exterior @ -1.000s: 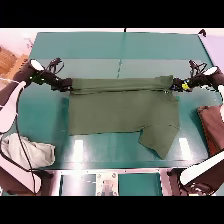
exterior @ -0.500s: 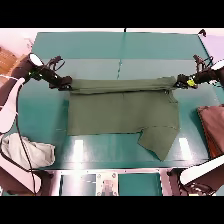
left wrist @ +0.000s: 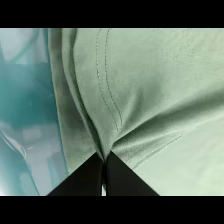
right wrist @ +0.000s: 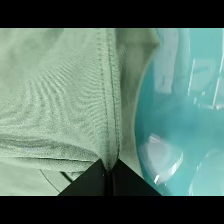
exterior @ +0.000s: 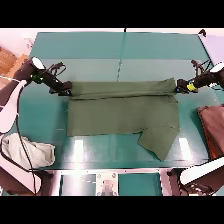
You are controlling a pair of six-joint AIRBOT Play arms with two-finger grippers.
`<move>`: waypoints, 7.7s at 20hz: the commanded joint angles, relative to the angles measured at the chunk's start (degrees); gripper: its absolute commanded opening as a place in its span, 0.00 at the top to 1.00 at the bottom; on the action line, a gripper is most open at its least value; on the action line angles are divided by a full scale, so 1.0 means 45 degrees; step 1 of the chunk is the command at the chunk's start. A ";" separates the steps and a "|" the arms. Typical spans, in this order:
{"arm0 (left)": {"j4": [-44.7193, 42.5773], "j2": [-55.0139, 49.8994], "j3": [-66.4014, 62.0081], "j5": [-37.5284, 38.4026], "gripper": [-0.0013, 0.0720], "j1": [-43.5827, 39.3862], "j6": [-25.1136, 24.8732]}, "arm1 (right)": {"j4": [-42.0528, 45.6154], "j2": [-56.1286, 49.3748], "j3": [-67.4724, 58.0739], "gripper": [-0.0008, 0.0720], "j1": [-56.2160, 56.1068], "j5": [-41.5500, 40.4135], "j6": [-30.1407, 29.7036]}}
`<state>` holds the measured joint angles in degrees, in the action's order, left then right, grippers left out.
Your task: Fold the shirts.
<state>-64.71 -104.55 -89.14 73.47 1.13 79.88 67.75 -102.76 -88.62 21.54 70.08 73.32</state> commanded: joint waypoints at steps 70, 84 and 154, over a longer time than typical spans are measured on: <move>0.4323 1.1259 1.4717 -1.0384 0.96 -0.5411 0.4906 | 0.0272 1.1506 1.4042 0.97 0.0733 -0.0121 0.4386; -0.0850 0.8184 0.7694 -0.5863 0.96 -0.3769 0.4459 | -0.1603 0.9947 0.8097 0.97 0.0709 -0.0364 0.4405; 0.2657 -0.2142 -0.6664 0.1195 0.95 -0.4915 0.1481 | -0.6557 0.2249 -0.3444 0.97 -0.1355 0.6518 0.2487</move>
<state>-44.80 -119.35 -117.93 62.92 -27.73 88.03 38.96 -92.75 -104.09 18.11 100.47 80.97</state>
